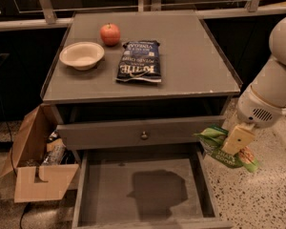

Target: Place green rice chip bag into middle drawer

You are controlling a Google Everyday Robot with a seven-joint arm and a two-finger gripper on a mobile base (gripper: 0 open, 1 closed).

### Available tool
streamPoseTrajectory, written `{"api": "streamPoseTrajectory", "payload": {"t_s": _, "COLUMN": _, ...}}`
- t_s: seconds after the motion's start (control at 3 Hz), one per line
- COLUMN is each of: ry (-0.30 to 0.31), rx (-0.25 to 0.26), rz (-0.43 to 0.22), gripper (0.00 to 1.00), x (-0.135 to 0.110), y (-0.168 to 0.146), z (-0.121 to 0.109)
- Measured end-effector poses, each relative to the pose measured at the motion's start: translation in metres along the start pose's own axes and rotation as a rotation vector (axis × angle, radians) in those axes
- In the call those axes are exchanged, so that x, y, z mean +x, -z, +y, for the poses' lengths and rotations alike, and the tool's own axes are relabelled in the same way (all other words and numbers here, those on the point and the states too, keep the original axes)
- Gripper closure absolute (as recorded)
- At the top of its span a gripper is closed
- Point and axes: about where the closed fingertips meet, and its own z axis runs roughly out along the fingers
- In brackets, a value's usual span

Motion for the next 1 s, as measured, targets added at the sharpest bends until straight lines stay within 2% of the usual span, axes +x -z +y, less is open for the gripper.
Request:
{"api": "streamPoseTrajectory", "payload": {"t_s": 0.33, "ry": 0.000, "rx": 0.000, "rz": 0.000, "gripper": 1.00, "x": 0.000, "y": 0.000, "z": 0.000}}
{"api": "streamPoseTrajectory", "payload": {"t_s": 0.67, "ry": -0.010, "rx": -0.050, "rz": 0.014, "gripper": 1.00, "x": -0.001, "y": -0.036, "z": 0.015}}
{"api": "streamPoseTrajectory", "payload": {"t_s": 1.0, "ry": -0.042, "rx": -0.121, "rz": 0.034, "gripper": 1.00, "x": -0.002, "y": -0.091, "z": 0.030}}
